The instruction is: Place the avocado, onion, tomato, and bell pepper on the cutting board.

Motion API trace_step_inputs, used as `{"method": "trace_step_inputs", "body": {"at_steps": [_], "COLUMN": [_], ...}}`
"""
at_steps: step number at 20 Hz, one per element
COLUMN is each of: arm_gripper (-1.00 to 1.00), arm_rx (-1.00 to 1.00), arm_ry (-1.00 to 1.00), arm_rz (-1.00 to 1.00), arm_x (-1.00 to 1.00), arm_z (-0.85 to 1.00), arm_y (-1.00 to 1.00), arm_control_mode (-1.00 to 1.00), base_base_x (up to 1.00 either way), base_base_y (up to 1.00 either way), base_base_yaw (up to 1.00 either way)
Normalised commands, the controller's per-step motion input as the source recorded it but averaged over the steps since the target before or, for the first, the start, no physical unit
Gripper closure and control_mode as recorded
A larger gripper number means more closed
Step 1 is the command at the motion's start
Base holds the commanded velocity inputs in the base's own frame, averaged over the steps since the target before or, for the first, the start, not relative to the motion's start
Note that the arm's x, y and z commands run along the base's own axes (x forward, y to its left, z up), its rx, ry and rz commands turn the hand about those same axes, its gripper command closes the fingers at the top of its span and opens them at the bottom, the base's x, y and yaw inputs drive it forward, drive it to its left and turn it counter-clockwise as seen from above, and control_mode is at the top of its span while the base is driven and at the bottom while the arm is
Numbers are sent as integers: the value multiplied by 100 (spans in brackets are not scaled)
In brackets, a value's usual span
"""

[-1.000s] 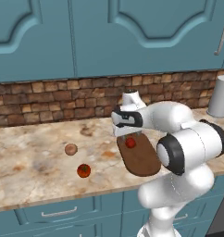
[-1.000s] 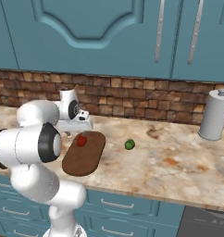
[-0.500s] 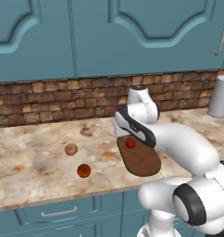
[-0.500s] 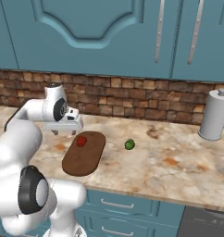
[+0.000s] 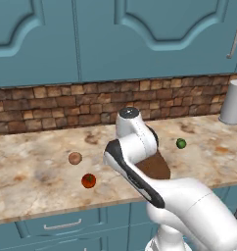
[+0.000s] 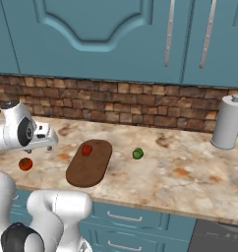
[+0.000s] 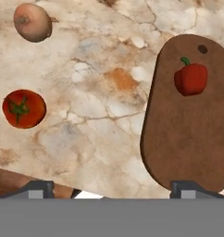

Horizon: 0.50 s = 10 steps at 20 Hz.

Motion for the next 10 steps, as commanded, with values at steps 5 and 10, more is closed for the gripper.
{"method": "trace_step_inputs", "body": {"at_steps": [5,10], "arm_gripper": [-100,-100], "arm_rx": [2,11], "arm_ry": [-5,3], "arm_rz": [7,3], "arm_x": [-32,0], "arm_z": [7,21], "arm_y": [46,34], "arm_control_mode": [-100,-100], "base_base_x": [0,0], "base_base_y": [0,0], "base_base_yaw": [0,0]}}
